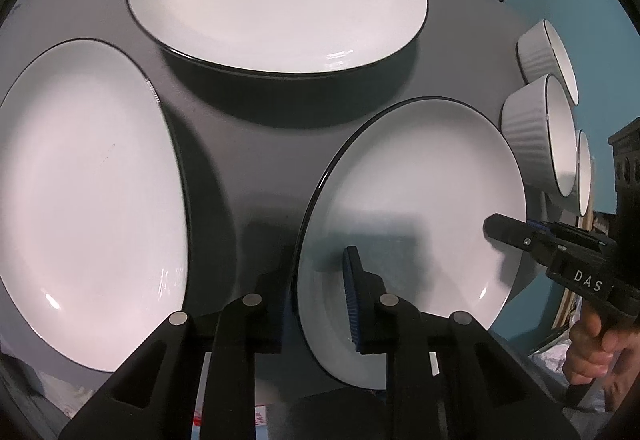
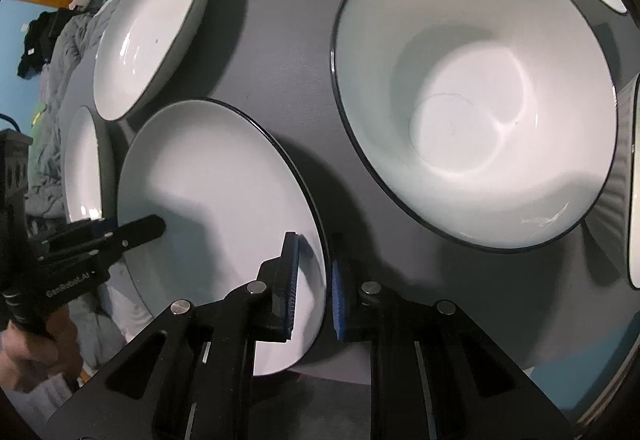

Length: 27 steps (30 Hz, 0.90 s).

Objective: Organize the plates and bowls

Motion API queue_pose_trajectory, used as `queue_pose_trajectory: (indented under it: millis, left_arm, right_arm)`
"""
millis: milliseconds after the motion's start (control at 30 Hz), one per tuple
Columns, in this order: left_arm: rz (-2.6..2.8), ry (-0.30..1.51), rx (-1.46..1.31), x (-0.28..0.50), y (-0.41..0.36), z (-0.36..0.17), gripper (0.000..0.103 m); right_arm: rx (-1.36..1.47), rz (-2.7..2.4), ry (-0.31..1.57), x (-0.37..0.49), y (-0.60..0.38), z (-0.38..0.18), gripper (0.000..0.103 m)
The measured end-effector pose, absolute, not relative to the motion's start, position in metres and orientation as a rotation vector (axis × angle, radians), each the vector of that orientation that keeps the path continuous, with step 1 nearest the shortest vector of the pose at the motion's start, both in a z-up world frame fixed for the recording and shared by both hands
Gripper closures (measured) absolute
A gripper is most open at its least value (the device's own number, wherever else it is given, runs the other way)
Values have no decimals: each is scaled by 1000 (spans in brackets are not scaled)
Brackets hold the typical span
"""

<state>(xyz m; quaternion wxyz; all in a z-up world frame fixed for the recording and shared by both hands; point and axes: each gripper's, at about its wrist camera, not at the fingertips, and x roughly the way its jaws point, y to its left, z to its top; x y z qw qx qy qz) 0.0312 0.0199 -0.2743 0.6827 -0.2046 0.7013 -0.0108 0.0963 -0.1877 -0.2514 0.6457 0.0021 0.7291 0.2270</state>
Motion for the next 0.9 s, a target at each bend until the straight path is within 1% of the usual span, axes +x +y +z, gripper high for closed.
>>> queue_pose_trajectory:
  millis: [167,433,633,900]
  left_arm:
    - [-11,1562,-466,27,25,-261,80]
    - [21,1518,-472,43,48,-234,80]
    - [72,1477,-480,65,86,-217,79]
    - [164,1425,-429,96,125,-210,78]
  right_arm:
    - [1,521,1656,105,-185,-239,89]
    - [-14,544,1625,123,-171,-217,89]
    - [-16,597,1595,142,-140,-210,89]
    - [-66,651,1556,178,-89,-208,89]
